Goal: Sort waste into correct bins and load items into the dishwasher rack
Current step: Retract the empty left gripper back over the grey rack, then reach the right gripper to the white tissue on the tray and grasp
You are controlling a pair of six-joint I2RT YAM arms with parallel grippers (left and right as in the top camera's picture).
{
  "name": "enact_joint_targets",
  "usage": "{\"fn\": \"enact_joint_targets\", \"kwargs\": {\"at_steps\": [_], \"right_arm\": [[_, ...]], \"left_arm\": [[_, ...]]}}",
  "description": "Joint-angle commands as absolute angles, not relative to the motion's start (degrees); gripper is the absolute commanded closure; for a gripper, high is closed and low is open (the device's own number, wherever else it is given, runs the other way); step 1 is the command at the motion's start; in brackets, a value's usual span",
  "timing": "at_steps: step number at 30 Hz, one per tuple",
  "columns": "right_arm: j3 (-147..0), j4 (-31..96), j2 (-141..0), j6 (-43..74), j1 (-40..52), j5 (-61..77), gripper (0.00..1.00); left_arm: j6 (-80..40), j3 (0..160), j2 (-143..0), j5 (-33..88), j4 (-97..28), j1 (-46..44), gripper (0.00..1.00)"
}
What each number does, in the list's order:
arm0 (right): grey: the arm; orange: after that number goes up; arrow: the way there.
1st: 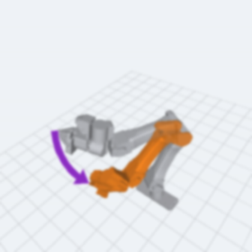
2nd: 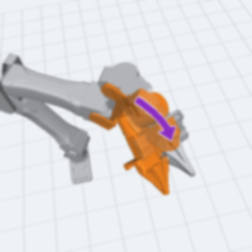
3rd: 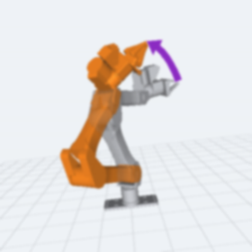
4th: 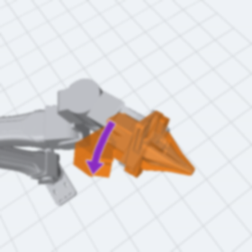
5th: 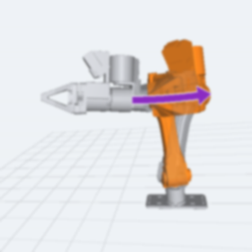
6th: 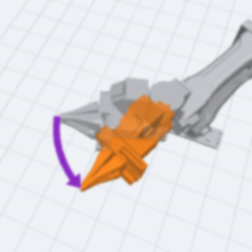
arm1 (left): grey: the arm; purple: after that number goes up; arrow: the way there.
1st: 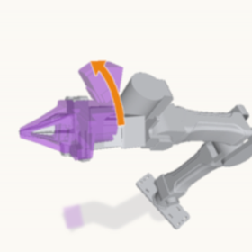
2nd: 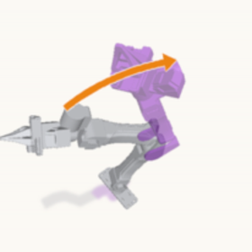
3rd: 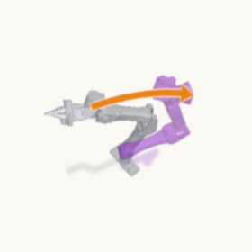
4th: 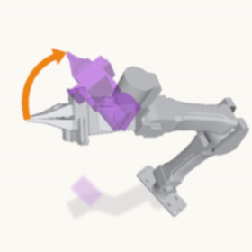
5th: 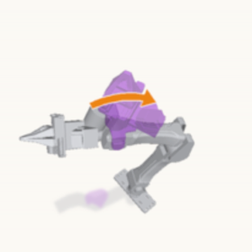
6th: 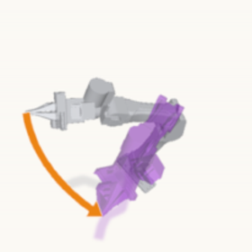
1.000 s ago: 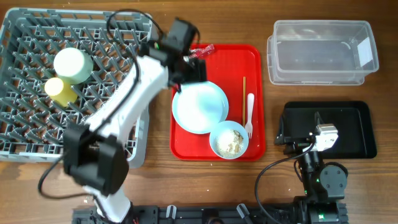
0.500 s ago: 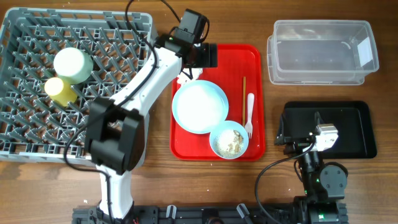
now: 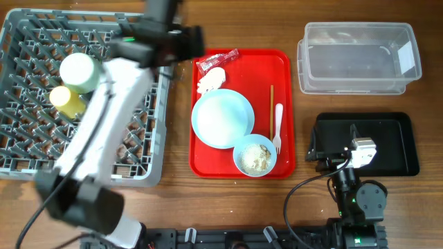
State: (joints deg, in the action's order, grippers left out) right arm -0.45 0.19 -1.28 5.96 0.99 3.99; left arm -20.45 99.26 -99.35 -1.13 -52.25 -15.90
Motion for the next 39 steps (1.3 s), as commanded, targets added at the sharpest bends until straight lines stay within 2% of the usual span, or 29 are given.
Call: {"fn": "enact_joint_targets", "kwargs": {"at_steps": [1,4,7,9,12,14,15,19,22,25,28,31,33,36,39], "right_arm": [[-0.4,0.1,-1.0,6.1,1.3,3.4,0.00],[-0.4,0.0,-1.0,6.0,1.3,3.3,0.00],[-0.4,-5.5,-1.0,9.0,1.3,4.3,0.00],[-0.4,-9.6,-1.0,18.4,1.3,9.7,0.00],[-0.4,-8.5,-1.0,45.0,1.3,18.8,0.00],[-0.4,-9.2,-1.0,63.6,1.3,17.1,0.00],[-0.4,-11.6,-1.0,68.4,1.3,17.1,0.00],[-2.0,-29.4,-2.2,68.9,1.3,16.2,0.00],[-11.7,-26.4,-8.2,60.7,1.3,16.3,0.00],[-26.9,-14.1,-20.1,46.9,1.3,20.6,0.00],[-49.9,8.4,-39.5,29.1,1.3,26.9,0.00],[-72.4,30.5,-57.1,17.8,2.6,27.5,0.00],[-90.5,45.6,-71.2,10.8,6.7,24.5,0.00],[-110.0,60.7,-87.1,5.1,14.7,14.0,0.00],[-121.2,66.3,-99.5,0.8,21.1,9.4,0.00]], "left_arm": [[-25.4,99.5,-97.4,-1.6,-59.6,-5.8,0.00],[-25.6,99.4,-97.4,0.2,-64.5,0.1,0.00],[-25.8,99.4,-97.4,0.2,-65.6,3.7,0.00],[-25.8,99.4,-97.4,0.2,-65.8,5.6,0.00],[-25.8,99.4,-97.4,0.1,-67.6,6.6,0.00],[-25.8,99.4,-97.4,0.1,-67.5,6.5,0.00],[-25.8,99.4,-97.4,0.1,-67.5,6.5,0.00],[-25.8,99.4,-97.4,0.1,-67.5,6.6,0.00],[-25.8,99.4,-97.4,0.1,-67.6,6.5,0.00],[-25.8,99.4,-97.4,0.1,-67.5,6.6,0.00],[-25.8,99.4,-97.4,0.1,-67.6,6.6,0.00],[-25.8,99.4,-97.4,0.1,-67.5,6.6,0.00],[-25.8,99.4,-97.4,0.1,-67.5,6.6,0.00],[-25.8,99.4,-97.4,0.1,-67.5,6.6,0.00],[-25.8,99.4,-97.4,0.1,-67.5,6.6,0.00]]}}
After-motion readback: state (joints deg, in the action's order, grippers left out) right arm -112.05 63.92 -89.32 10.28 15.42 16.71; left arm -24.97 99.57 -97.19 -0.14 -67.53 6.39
